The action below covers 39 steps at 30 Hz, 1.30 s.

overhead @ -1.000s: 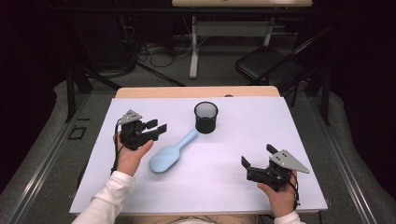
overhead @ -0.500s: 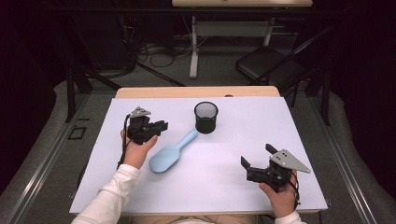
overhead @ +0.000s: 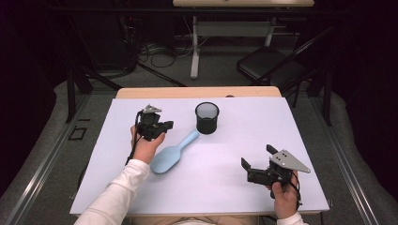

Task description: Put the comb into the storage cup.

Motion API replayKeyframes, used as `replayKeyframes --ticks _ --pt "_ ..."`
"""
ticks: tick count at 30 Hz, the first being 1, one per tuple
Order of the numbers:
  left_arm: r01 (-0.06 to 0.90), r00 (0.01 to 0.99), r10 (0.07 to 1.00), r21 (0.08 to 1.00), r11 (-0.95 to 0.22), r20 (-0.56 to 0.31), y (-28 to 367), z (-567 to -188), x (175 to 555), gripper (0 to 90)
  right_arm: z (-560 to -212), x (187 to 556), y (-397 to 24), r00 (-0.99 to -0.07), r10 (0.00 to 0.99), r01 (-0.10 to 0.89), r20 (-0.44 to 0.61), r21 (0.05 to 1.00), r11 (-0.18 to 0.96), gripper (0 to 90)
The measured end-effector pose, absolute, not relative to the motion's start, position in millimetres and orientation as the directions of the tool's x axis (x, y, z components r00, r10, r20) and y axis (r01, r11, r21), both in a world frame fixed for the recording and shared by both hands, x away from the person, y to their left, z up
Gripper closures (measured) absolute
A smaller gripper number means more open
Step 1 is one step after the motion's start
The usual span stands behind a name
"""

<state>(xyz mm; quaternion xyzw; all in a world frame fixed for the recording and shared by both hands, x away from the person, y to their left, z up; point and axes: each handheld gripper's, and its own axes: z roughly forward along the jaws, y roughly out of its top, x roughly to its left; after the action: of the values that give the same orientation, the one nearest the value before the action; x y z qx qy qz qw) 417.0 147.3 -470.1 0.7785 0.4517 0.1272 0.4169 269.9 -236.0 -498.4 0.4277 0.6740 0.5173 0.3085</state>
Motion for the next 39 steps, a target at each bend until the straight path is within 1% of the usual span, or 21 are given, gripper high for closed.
replayKeyframes --ticks 16,20,28,35,39 --pt "0.649 0.535 0.824 0.715 -0.260 -0.186 129.1 -484.8 434.9 90.0 -501.5 271.1 -232.4 -0.463 0.886 0.260 -0.002 0.956 0.138 0.0" --pt "0.681 0.514 0.835 0.685 -0.258 -0.197 124.4 -490.9 441.6 90.0 -502.0 271.2 -232.2 -0.464 0.886 0.262 0.003 0.956 0.135 0.0" --pt "0.710 0.502 0.842 0.650 -0.270 -0.197 116.5 -501.3 448.2 90.0 -503.0 272.1 -232.8 -0.474 0.881 0.269 0.005 0.953 0.139 0.0" --pt "0.729 0.486 0.858 0.619 -0.292 -0.168 110.5 -512.2 453.2 90.0 -503.0 272.0 -232.7 -0.473 0.881 0.264 -0.001 0.954 0.143 0.0" --pt "0.737 0.481 0.859 0.612 -0.288 -0.176 108.2 -515.8 455.4 90.0 -503.6 272.6 -233.0 -0.470 0.883 0.265 0.006 0.955 0.135 0.0"
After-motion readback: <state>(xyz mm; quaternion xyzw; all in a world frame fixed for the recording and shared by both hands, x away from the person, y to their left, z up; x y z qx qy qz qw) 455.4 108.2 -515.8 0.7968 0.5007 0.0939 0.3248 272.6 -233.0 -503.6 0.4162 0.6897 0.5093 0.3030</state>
